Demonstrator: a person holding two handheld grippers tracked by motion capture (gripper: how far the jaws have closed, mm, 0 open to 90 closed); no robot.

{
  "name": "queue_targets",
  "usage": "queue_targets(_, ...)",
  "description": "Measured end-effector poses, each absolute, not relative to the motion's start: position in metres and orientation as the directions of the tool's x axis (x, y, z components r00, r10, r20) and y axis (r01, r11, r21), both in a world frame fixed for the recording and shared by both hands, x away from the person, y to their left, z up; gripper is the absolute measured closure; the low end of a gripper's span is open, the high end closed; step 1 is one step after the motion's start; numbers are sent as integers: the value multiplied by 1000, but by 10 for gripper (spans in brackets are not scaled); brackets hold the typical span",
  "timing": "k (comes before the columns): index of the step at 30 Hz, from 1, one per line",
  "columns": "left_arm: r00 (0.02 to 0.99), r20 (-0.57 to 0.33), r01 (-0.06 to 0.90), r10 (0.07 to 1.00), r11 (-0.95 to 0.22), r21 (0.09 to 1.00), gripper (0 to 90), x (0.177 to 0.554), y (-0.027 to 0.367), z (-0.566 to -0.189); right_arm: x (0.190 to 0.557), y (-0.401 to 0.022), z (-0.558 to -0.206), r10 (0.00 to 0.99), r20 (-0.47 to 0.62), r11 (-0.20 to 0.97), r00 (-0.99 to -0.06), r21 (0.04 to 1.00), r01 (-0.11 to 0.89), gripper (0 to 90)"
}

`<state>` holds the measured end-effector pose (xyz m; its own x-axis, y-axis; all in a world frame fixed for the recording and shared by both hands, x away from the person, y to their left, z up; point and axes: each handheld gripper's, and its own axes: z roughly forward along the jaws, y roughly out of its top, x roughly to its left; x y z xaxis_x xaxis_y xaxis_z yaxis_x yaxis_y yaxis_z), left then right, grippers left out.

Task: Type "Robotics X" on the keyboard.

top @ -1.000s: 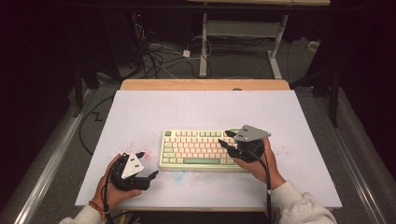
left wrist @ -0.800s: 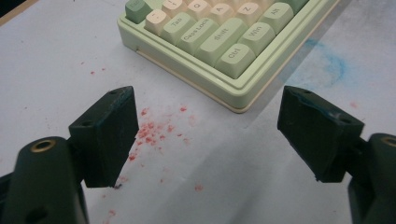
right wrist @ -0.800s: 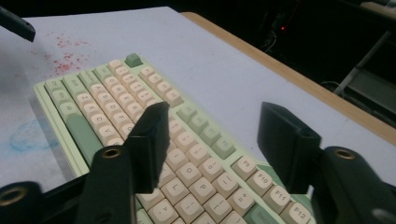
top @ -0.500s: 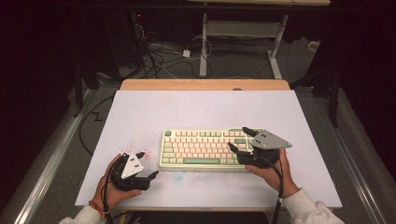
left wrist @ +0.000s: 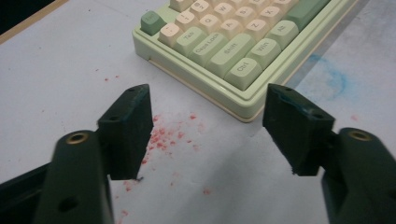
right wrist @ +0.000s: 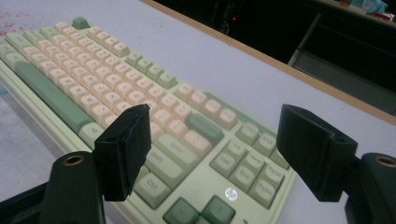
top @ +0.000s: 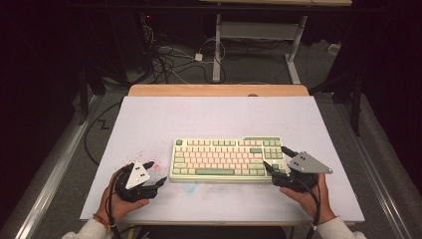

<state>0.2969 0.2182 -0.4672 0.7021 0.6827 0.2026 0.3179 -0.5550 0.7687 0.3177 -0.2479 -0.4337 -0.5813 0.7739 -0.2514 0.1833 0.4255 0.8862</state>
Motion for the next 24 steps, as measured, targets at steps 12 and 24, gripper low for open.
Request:
queue_targets(12, 743, 147, 320, 653, -539, 779, 697, 309, 215, -449, 299, -251, -448, 763, -251, 447, -596, 870, 206, 263)
queue_targets(24, 768, 174, 322, 616, -606, 727, 861, 330, 191, -432, 301, -244, -452, 739, -284, 487, -611, 852, 193, 258)
